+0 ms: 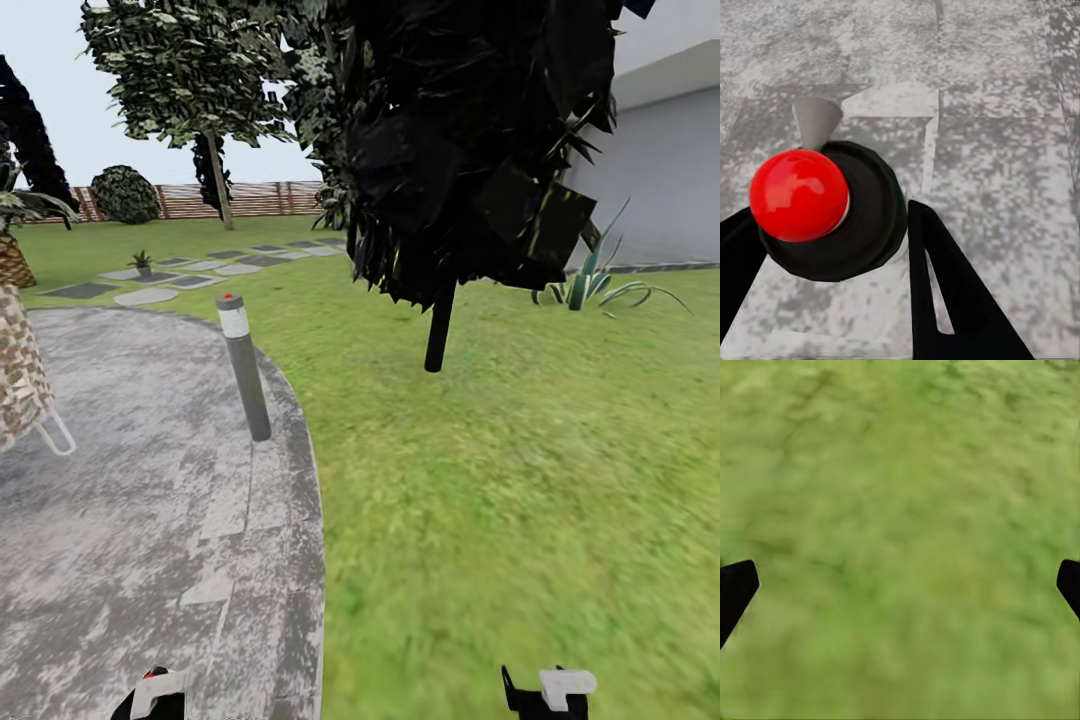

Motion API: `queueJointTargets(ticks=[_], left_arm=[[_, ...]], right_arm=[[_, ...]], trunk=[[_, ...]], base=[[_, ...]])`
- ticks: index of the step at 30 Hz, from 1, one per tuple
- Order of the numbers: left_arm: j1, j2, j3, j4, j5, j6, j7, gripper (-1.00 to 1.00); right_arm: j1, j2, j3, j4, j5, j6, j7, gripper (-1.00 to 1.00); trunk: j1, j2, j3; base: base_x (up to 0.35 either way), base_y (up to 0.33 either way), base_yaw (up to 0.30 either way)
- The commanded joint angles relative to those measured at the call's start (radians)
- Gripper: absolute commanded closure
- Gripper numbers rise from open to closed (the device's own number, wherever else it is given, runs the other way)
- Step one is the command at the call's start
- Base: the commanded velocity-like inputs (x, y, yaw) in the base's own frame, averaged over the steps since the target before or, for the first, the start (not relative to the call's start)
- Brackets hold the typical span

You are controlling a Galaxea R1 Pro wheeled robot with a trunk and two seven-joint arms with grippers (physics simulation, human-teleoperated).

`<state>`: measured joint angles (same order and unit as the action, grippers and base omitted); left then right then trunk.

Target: Pick up the pesticide atomizer in the garden and spray insectifuge to fully cover both potted plants in the garden.

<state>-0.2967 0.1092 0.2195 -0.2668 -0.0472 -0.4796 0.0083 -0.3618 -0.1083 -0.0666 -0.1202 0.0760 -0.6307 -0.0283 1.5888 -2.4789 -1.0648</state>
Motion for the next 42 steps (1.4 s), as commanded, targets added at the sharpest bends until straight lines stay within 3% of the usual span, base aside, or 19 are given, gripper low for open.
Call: queueJointTargets(ticks=[1, 19, 30, 42], left_arm=[[-0.001, 0.0, 0.003, 0.001, -0.005, -0.004, 0.001, 1.0], [-0.001, -0.002, 0.003, 0.001, -0.005, -0.004, 0.001, 1.0], [-0.001, -0.004, 0.001, 0.002, -0.005, -0.004, 0.001, 1.0], [-0.001, -0.005, 0.002, 0.002, -0.004, -0.004, 0.001, 1.0]], right_arm=[[0.0, 0.0, -0.006, 0.001, 0.008, -0.003, -0.002, -1.0], [0.0, 0.001, -0.006, 0.001, 0.008, -0.003, -0.004, -1.0], [0.0, 0.001, -0.005, -0.001, 0.011, -0.003, 0.0, -1.0], [0.0, 0.001, -0.005, -0.001, 0.012, -0.003, 0.001, -1.0]], trunk=[[-0.004, 0.007, 0.002], [-0.073, 0.133, 0.059], [-0.073, 0.133, 0.059], [-0.073, 0.133, 0.059]], base=[[0.0, 0.0, 0.278], [0.0, 0.0, 0.278], [-0.004, 0.003, 0.279], [-0.226, 0.2, 0.28]])
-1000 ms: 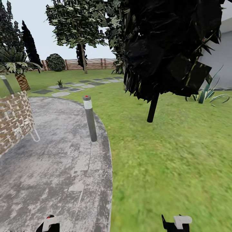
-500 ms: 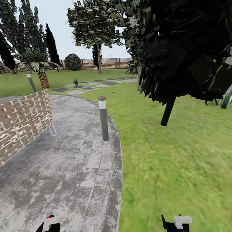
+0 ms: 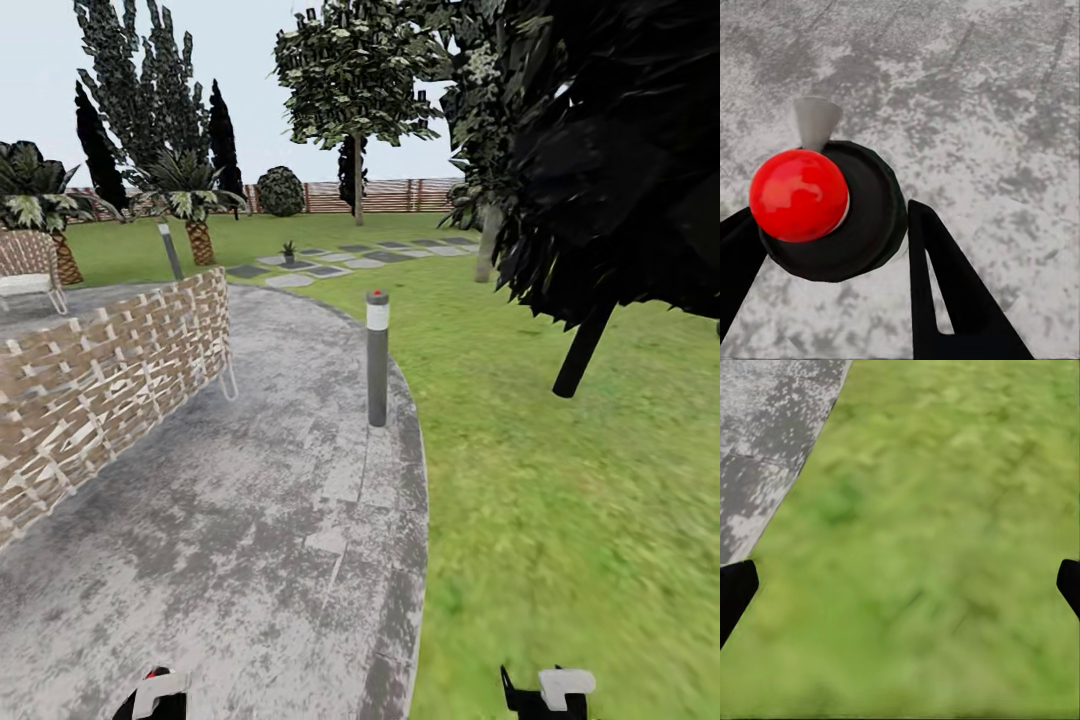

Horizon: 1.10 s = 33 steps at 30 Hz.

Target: Pick up the pesticide atomizer in the garden and spray insectifuge to fully cover both potted plants in the garden.

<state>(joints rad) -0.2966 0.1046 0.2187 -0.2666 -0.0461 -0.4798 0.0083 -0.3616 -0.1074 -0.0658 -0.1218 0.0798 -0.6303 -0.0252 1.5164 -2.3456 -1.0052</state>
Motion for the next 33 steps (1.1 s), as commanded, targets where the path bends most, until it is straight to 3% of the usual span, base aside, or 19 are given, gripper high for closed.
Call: queueJointTargets(ticks=[1, 21, 33], left_arm=[[-0.001, 0.0, 0.003, 0.001, -0.005, -0.003, 0.001, 1.0], [-0.001, 0.0, 0.003, 0.002, -0.003, -0.003, 0.001, 1.0], [-0.001, 0.0, 0.004, 0.001, -0.002, -0.003, 0.0, 1.0]], right_arm=[[0.0, 0.0, -0.006, 0.001, 0.009, -0.003, -0.003, -1.0], [0.0, 0.0, -0.006, 0.002, 0.009, -0.003, -0.001, -1.0], [0.0, 0.0, -0.006, 0.002, 0.009, -0.003, -0.001, -1.0]], trunk=[[-0.001, 0.0, -0.001], [-0.001, 0.0, -0.001], [-0.001, 0.0, -0.001]], base=[[-0.252, 0.221, 0.281], [-0.245, 0.227, 0.281], [-0.122, 0.283, 0.281]])
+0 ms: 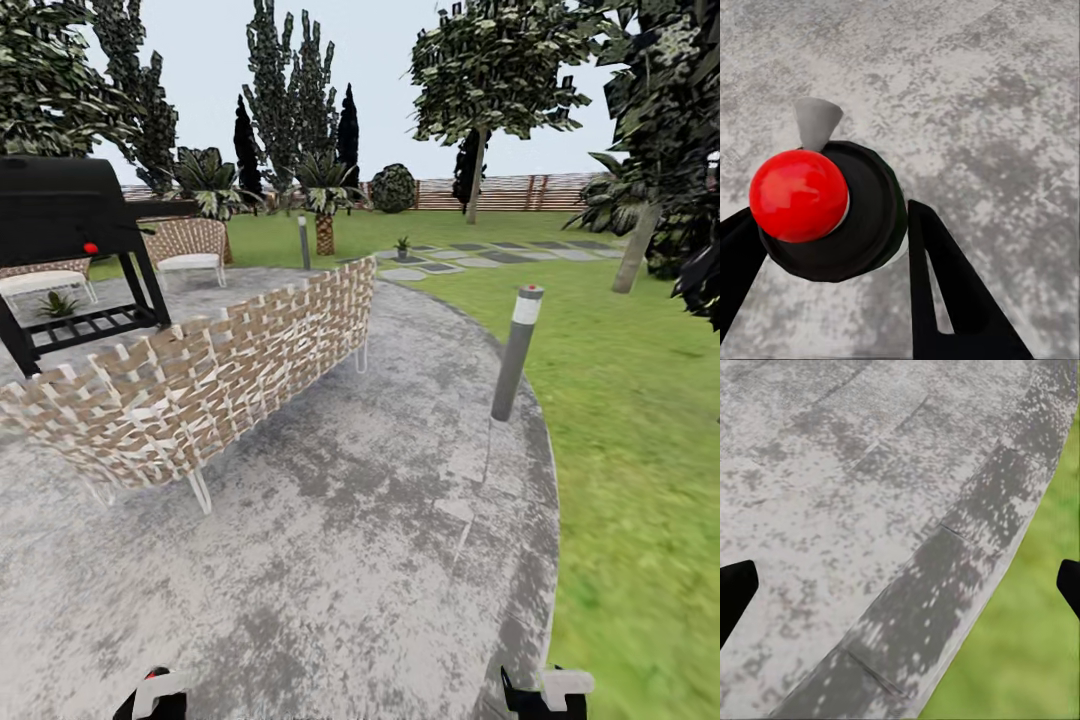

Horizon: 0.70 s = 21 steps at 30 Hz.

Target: Pick up the pesticide atomizer in the garden and spray insectifuge to fully cover both potted plants in the garden.

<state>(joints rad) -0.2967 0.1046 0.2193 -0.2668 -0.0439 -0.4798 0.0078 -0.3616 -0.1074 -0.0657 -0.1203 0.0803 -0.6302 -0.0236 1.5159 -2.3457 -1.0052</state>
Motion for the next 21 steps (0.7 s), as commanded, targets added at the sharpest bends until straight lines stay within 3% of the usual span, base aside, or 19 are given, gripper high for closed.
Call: queueJointTargets(ticks=[1, 13, 21], left_arm=[[-0.001, 0.0, 0.003, 0.002, -0.004, -0.003, 0.001, 1.0], [-0.001, 0.001, 0.003, 0.003, -0.004, -0.003, 0.0, 1.0], [-0.001, 0.001, 0.003, 0.003, -0.004, -0.003, 0.0, 1.0]], right_arm=[[0.0, 0.0, -0.006, 0.001, 0.009, -0.003, -0.002, -1.0], [0.0, 0.0, -0.006, 0.001, 0.009, -0.003, -0.002, -1.0], [0.0, 0.0, -0.006, 0.001, 0.009, -0.003, -0.002, -1.0]], trunk=[[0.0, 0.0, -0.001], [0.0, 0.0, -0.001], [0.0, 0.0, -0.001]], base=[[-0.011, 0.302, 0.281], [0.0, 0.306, 0.281], [0.093, 0.307, 0.281]])
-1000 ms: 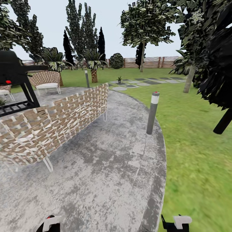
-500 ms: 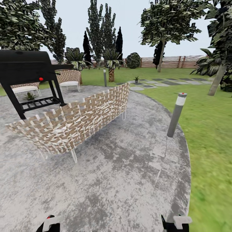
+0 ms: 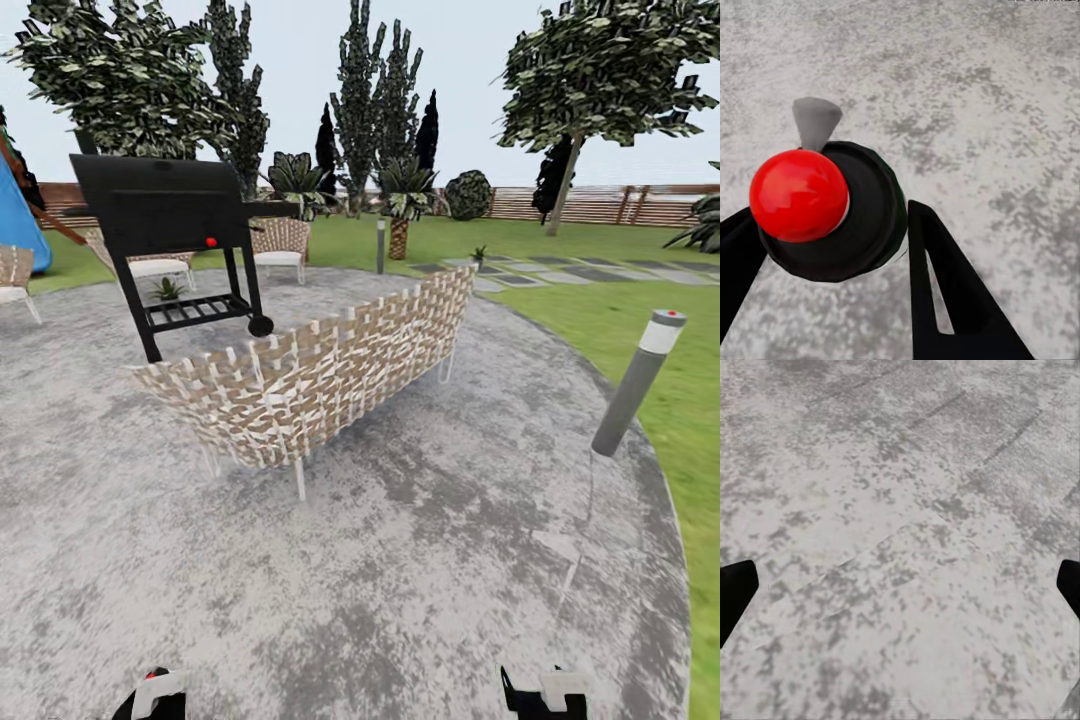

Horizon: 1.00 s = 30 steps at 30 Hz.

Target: Pick up the pesticide atomizer in the garden and spray insectifuge to fully cover both potted plants in the garden.

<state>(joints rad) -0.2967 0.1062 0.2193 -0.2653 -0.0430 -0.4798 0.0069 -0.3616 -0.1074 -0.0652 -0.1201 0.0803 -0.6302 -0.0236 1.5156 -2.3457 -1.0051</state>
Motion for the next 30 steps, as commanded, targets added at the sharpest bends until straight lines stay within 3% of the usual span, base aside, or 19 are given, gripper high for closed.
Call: queueJointTargets(ticks=[1, 30], left_arm=[[-0.001, 0.0, 0.003, 0.001, -0.005, -0.003, 0.001, 1.0], [-0.001, 0.0, 0.003, 0.001, -0.004, -0.003, 0.001, 1.0]], right_arm=[[0.0, 0.0, -0.007, 0.001, 0.009, -0.003, -0.002, -1.0], [0.0, 0.002, -0.006, 0.002, 0.01, -0.003, -0.001, -1.0]], trunk=[[0.0, 0.0, -0.001], [0.0, 0.0, -0.001]], base=[[0.158, 0.307, 0.281], [0.231, 0.268, 0.281]])
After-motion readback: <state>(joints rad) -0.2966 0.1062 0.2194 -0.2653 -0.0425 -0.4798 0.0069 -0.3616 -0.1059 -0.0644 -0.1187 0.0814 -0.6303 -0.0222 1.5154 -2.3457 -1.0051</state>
